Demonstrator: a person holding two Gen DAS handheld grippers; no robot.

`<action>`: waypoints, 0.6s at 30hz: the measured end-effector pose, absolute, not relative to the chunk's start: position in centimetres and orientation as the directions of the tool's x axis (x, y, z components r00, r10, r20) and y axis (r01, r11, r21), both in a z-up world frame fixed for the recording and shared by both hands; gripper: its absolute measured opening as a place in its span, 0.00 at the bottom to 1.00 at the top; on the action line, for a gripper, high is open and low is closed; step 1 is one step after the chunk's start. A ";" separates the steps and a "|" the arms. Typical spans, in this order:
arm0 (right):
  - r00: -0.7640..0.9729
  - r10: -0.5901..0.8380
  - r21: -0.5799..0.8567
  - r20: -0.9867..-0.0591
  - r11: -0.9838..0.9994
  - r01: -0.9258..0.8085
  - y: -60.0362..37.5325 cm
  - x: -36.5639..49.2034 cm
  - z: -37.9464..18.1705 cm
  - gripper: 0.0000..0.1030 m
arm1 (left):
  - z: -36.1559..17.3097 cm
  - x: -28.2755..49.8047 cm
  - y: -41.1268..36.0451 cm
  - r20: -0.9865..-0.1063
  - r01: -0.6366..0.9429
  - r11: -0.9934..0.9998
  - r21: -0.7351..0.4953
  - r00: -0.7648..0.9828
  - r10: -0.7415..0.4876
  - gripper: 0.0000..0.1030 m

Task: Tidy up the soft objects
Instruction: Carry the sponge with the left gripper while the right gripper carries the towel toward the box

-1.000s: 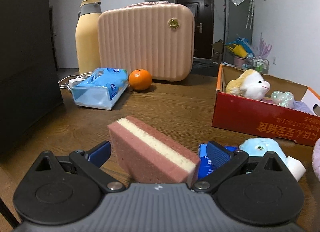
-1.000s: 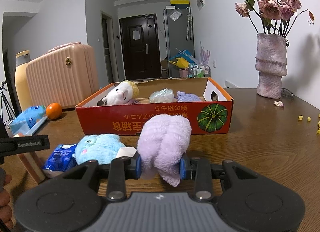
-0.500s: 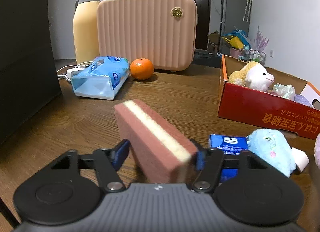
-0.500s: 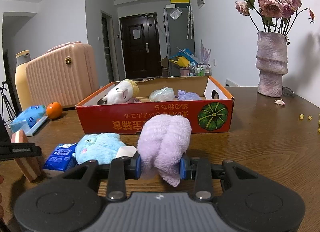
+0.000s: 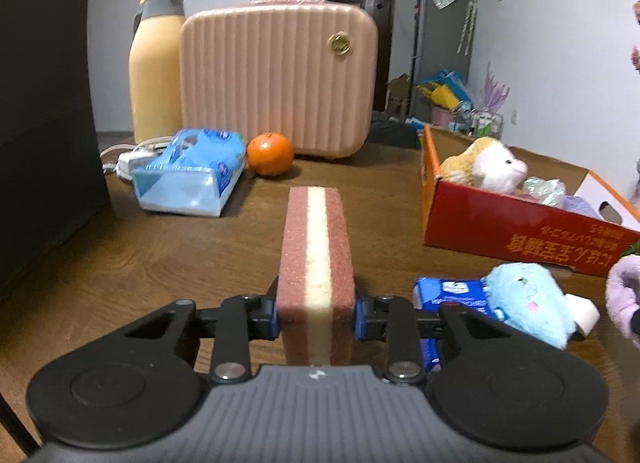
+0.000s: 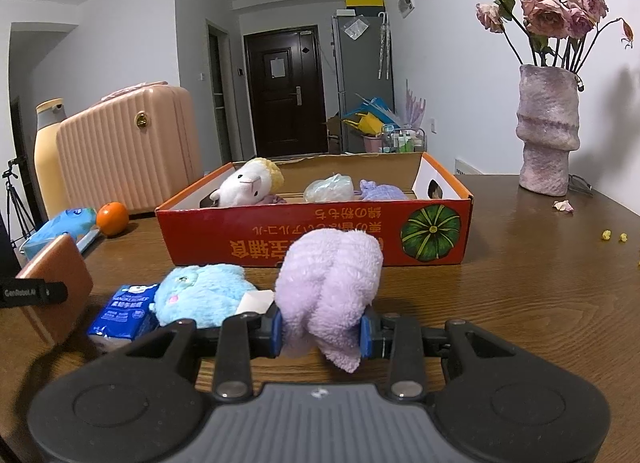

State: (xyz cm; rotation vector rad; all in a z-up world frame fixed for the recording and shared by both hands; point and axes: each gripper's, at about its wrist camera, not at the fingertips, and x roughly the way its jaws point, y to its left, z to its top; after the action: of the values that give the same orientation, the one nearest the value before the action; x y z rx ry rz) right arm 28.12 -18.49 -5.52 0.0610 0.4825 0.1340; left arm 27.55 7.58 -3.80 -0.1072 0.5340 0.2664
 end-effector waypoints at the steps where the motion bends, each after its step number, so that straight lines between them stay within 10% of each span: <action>1: 0.878 0.144 0.091 -0.457 0.989 -0.115 -18.5 28.1 -5.5 0.33 | -3.6 27.4 7.4 -0.504 -0.271 0.962 -0.029 0.835 0.220 0.31; 18: 0.900 0.164 0.101 -0.403 0.986 -0.134 -18.9 27.5 -4.4 0.33 | -1.9 25.8 5.1 -0.397 -0.201 0.980 -0.003 0.899 0.184 0.31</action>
State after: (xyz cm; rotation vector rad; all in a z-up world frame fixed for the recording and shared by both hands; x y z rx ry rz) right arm 27.52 -18.91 -4.39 0.0711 0.4232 0.1542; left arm 25.76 5.11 -1.94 -0.0438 0.4066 0.1991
